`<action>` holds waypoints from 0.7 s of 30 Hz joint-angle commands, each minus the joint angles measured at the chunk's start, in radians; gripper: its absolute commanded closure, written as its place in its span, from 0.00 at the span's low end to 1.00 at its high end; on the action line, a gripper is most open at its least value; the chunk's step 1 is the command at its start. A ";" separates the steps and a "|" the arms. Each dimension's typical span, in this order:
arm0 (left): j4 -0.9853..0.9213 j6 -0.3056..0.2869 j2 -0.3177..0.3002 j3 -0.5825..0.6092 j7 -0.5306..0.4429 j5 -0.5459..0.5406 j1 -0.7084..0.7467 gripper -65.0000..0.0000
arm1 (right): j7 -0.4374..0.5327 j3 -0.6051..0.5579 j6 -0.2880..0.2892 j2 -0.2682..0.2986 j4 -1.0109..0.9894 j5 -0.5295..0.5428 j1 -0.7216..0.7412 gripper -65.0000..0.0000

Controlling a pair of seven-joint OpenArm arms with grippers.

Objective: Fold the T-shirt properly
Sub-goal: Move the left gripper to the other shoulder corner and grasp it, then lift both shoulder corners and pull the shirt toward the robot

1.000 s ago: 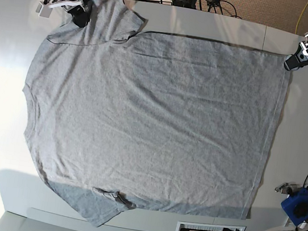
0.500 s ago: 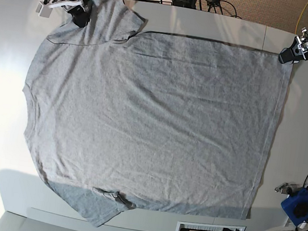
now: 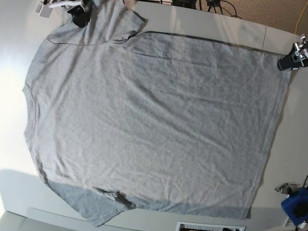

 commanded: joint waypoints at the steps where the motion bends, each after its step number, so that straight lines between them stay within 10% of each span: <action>1: 0.003 0.034 -0.007 -0.001 0.021 0.031 0.000 0.57 | -0.008 0.003 -0.005 0.003 0.006 -0.013 -0.011 1.00; 6: 0.003 0.034 0.013 0.000 0.021 0.031 0.000 0.58 | -0.008 0.003 -0.005 0.003 0.006 -0.013 -0.011 1.00; 12: 0.003 0.032 0.013 0.000 0.002 0.026 0.003 1.00 | -0.008 0.003 -0.005 0.004 0.006 -0.013 -0.011 1.00; 21: 0.003 -0.027 0.002 -0.001 -0.026 0.023 0.004 1.00 | -0.024 0.003 0.068 0.003 0.006 0.012 -0.011 1.00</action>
